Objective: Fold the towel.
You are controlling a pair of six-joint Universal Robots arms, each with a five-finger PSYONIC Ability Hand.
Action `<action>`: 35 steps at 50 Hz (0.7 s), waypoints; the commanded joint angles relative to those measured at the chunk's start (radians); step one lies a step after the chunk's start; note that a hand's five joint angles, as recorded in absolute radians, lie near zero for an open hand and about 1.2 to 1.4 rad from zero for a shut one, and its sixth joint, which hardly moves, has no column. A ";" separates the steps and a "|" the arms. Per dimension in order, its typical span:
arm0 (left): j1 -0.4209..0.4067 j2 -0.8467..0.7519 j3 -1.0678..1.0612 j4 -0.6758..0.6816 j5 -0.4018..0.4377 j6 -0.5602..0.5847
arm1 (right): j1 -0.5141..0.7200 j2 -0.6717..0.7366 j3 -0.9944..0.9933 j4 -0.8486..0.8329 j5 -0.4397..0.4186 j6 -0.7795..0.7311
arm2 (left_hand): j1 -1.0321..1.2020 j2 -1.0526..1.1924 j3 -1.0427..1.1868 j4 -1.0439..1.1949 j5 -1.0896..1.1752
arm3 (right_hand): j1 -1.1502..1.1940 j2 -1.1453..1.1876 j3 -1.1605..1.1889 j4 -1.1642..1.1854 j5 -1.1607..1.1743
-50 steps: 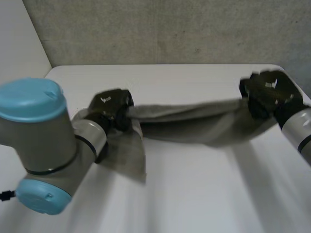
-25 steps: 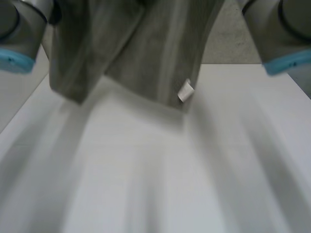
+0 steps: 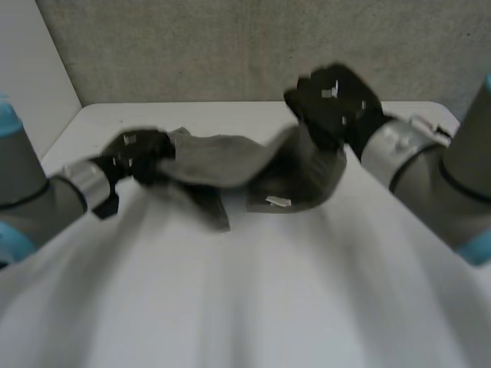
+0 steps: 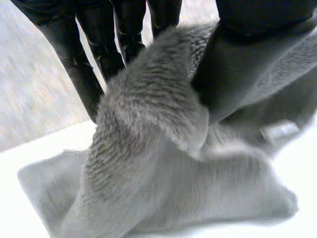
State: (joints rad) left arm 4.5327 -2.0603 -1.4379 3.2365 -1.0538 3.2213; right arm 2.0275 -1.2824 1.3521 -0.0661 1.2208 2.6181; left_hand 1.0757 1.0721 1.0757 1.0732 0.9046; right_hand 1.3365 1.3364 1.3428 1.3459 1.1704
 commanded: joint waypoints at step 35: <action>-0.159 0.052 -0.318 0.084 -0.425 -0.001 | -0.125 -0.255 0.479 -0.130 0.040 0.078 | -0.780 -0.776 -0.780 -0.777 -0.783 | 0.060 0.060 0.054 0.050 0.051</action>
State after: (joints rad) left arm 4.3780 -1.9997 -1.7212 3.2541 -1.3746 3.2178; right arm 1.9326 -1.5402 1.8348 -0.1928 1.2462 2.6221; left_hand 0.3496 0.3534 0.3630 0.3623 0.1367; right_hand 1.3365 1.3364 1.3428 1.3467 1.1705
